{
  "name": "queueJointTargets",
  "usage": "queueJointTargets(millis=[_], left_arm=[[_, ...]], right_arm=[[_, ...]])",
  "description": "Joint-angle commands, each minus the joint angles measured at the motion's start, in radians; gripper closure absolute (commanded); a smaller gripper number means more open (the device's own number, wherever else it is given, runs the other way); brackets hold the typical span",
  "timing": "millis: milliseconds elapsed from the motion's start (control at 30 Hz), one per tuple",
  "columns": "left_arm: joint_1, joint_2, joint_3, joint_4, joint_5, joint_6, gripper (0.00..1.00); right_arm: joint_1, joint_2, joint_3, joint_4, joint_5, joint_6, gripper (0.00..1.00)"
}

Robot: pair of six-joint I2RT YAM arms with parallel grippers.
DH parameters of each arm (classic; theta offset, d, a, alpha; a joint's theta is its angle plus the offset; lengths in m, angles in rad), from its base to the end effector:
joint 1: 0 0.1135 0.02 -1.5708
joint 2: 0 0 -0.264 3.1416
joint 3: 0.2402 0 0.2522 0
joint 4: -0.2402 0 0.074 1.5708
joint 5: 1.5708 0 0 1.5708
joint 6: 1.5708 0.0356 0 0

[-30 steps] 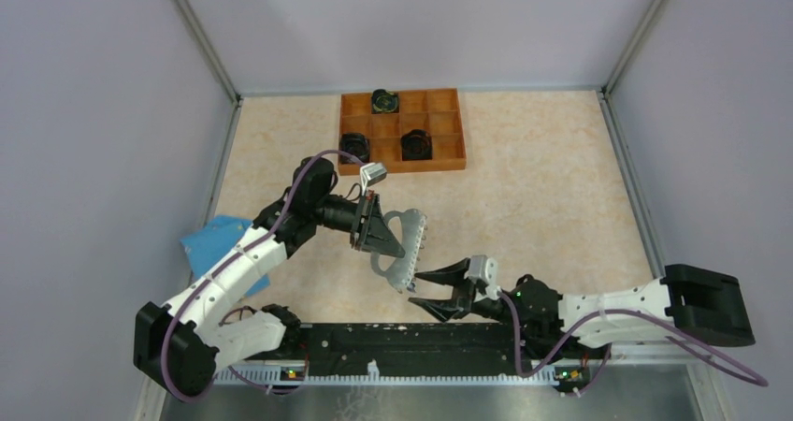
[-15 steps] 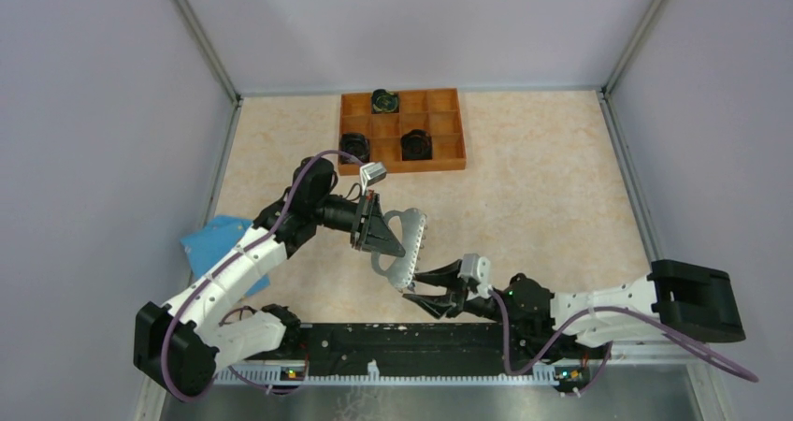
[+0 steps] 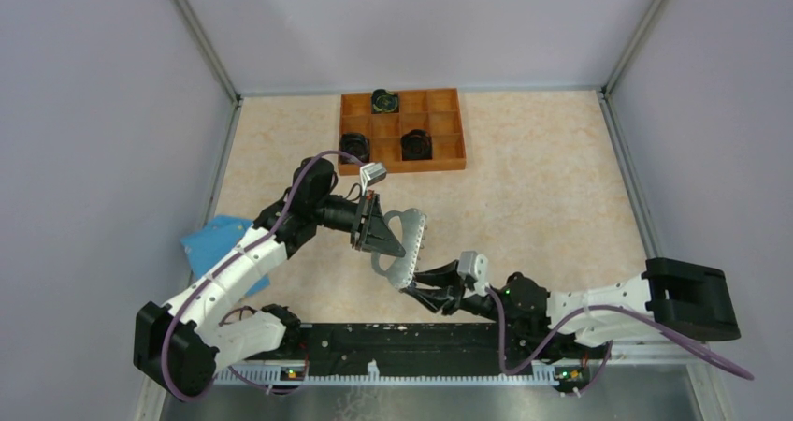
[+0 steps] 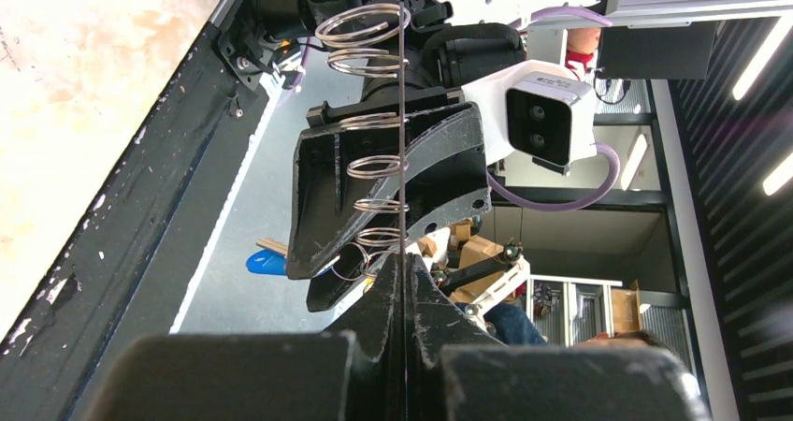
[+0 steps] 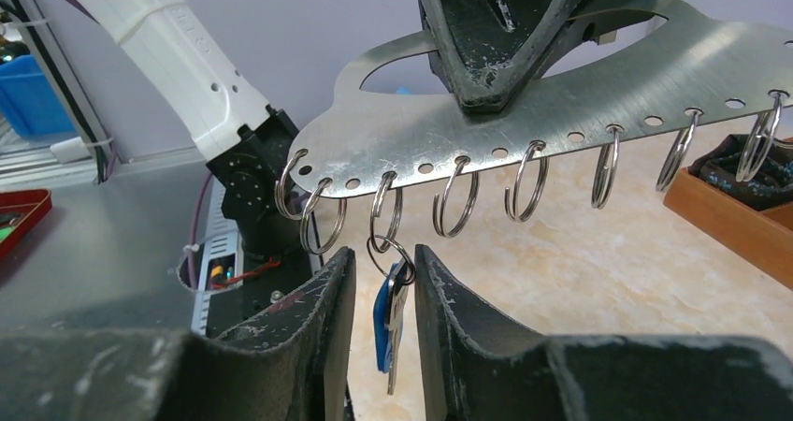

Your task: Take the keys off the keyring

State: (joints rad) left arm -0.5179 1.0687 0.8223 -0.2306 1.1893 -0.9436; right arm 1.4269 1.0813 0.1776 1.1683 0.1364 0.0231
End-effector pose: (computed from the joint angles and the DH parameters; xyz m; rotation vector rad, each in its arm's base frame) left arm 0.1771 -0.1389 0.3033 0.4247 2.3638 -2.0209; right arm 0.0335 0.1973 0.2198 -0.8048 1.1446 1.1367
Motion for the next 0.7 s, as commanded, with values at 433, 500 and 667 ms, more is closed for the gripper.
queueJointTargets(millis=[433,500,667], left_arm=[[0.003,-0.030,-0.023,0.083,0.034,-0.042,1.00],[0.003,-0.030,-0.027,0.099,0.039,-0.031,1.00],[0.002,-0.020,-0.029,0.097,0.034,0.025,1.00]], right_arm=[[0.014,-0.111,0.072,-0.230,0.065,0.015,1.00],[0.014,-0.147,0.081,-0.299,0.077,0.010,1.00],[0.015,-0.226,0.111,-0.464,0.090,0.006,1.00]])
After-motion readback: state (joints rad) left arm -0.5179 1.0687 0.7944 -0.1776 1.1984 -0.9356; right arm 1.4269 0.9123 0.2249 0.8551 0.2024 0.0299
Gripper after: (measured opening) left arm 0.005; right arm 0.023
